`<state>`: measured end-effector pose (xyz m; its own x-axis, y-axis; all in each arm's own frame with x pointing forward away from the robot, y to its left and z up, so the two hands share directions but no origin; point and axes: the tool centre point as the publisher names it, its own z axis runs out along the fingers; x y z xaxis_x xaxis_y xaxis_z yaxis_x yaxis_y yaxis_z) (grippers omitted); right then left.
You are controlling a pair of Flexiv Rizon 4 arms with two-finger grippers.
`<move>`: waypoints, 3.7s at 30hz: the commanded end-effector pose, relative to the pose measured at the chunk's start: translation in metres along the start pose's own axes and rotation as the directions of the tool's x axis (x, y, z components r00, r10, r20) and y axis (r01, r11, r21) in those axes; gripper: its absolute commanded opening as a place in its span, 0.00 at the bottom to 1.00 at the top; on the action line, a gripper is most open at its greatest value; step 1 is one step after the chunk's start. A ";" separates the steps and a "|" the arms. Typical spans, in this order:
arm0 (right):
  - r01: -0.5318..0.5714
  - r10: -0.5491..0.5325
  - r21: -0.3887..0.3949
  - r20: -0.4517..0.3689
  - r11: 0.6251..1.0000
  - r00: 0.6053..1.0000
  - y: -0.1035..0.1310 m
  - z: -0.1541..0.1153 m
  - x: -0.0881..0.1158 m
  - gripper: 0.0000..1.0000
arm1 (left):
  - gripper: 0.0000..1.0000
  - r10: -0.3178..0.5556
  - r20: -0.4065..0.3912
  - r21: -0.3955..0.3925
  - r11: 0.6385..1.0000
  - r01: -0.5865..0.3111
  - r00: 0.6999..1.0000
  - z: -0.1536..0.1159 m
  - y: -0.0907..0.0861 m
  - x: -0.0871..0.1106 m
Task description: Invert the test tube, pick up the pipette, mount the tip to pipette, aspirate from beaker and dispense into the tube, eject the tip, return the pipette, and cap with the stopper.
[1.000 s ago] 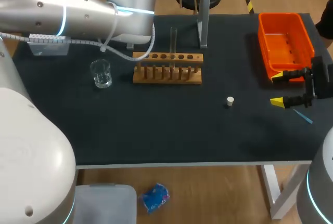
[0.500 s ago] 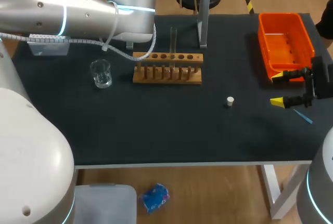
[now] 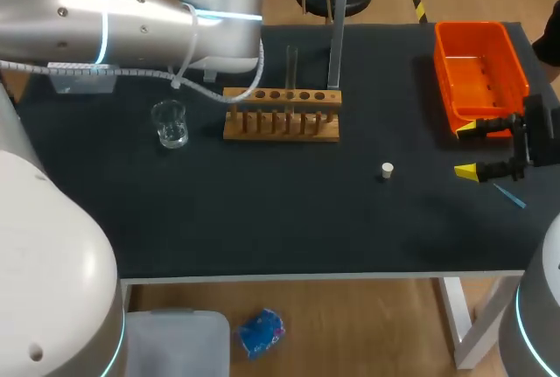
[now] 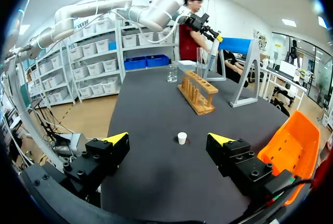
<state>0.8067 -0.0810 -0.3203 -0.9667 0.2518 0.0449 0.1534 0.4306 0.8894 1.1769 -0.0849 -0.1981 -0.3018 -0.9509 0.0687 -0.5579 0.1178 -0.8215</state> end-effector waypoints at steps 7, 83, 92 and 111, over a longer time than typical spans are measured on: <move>0.000 0.000 0.002 0.002 1.000 1.000 0.000 -0.001 0.001 1.00 | 1.00 0.008 -0.001 0.028 1.000 -0.008 1.000 -0.019 0.000 -0.002; 0.000 0.000 0.002 0.002 1.000 1.000 0.000 -0.001 0.001 1.00 | 1.00 0.586 -0.498 0.305 0.808 -0.504 0.639 -0.166 0.086 0.070; 0.000 0.000 0.002 0.002 1.000 1.000 0.000 -0.001 0.001 1.00 | 1.00 0.591 -0.518 0.326 0.804 -0.497 0.618 -0.164 0.105 0.074; 0.011 -0.011 0.009 -0.001 1.000 1.000 0.006 0.002 -0.001 1.00 | 1.00 0.592 -0.521 0.326 0.803 -0.498 0.615 -0.164 0.106 0.074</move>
<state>0.8068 -0.0799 -0.3193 -0.9675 0.2492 0.0428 0.1500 0.4294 0.8906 0.9684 -0.0973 -0.1875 -0.9172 -0.3687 -0.1506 -0.0471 0.4759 -0.8782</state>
